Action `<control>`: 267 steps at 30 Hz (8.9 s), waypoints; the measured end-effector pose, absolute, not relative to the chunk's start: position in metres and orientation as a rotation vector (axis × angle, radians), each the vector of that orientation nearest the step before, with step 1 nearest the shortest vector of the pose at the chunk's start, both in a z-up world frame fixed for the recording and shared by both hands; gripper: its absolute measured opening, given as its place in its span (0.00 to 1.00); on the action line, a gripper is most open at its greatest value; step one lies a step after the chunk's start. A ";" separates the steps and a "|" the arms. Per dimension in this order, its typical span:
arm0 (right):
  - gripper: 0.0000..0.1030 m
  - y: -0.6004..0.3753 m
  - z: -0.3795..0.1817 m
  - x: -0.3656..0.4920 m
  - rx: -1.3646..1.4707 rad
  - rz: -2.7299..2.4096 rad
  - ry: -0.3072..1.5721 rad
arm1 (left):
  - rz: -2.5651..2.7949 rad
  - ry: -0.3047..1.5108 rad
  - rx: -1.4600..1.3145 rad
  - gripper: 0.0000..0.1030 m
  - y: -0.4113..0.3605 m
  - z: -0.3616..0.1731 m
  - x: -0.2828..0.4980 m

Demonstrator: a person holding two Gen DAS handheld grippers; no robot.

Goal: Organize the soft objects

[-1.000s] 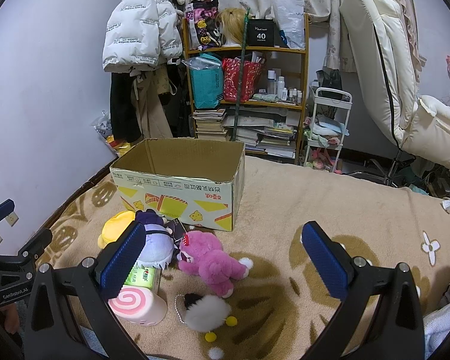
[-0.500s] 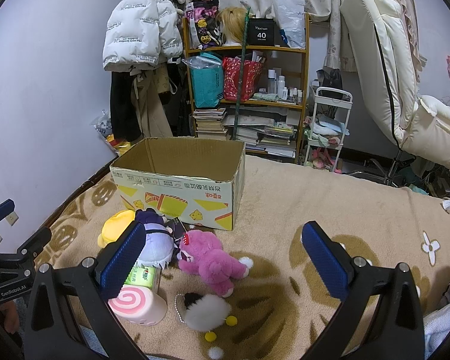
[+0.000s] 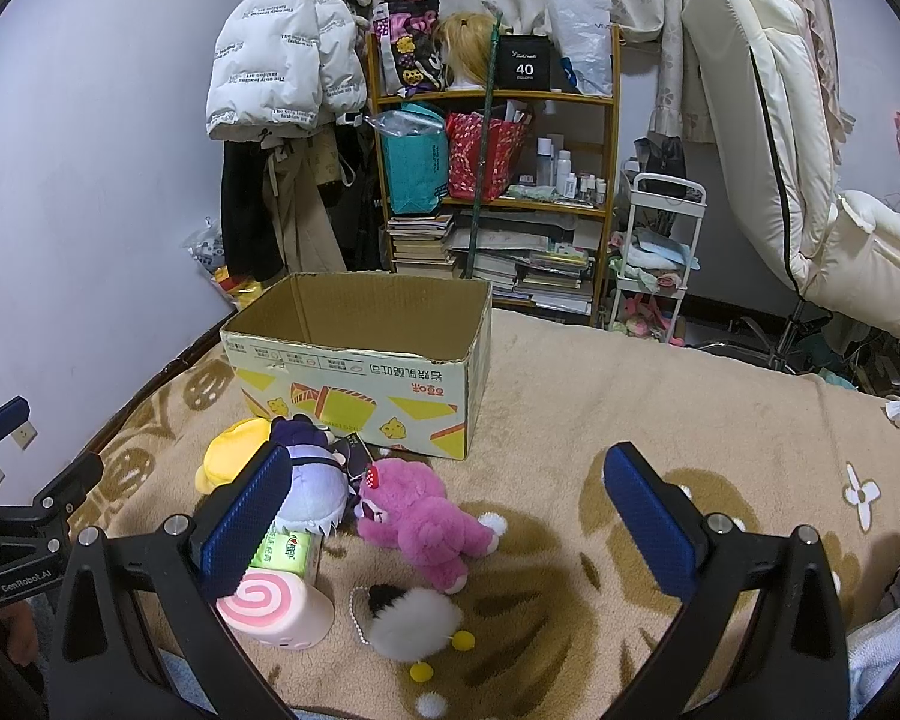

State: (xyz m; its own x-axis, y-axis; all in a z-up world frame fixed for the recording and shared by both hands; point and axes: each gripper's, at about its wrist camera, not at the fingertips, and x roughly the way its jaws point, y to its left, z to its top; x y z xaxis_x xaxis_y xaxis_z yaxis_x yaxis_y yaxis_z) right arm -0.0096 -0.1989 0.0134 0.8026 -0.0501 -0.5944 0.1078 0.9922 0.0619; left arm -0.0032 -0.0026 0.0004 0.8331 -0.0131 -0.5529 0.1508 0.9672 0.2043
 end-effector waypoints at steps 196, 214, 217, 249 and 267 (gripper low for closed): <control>0.41 -0.223 -0.015 0.178 0.288 0.189 0.671 | -0.233 0.634 0.310 0.55 -0.081 -0.013 0.181; 0.92 -0.232 -0.009 0.137 0.340 0.110 0.690 | -0.183 0.621 0.304 0.88 -0.063 0.003 0.141; 0.94 -0.231 -0.009 0.127 0.341 0.094 0.709 | -0.182 0.628 0.321 0.88 -0.062 0.004 0.128; 0.94 -0.223 -0.077 0.106 0.327 0.028 0.990 | -0.320 0.841 0.280 0.92 -0.089 -0.069 0.097; 0.89 -0.209 -0.126 0.129 0.339 0.075 1.160 | -0.327 0.963 0.293 0.92 -0.106 -0.114 0.114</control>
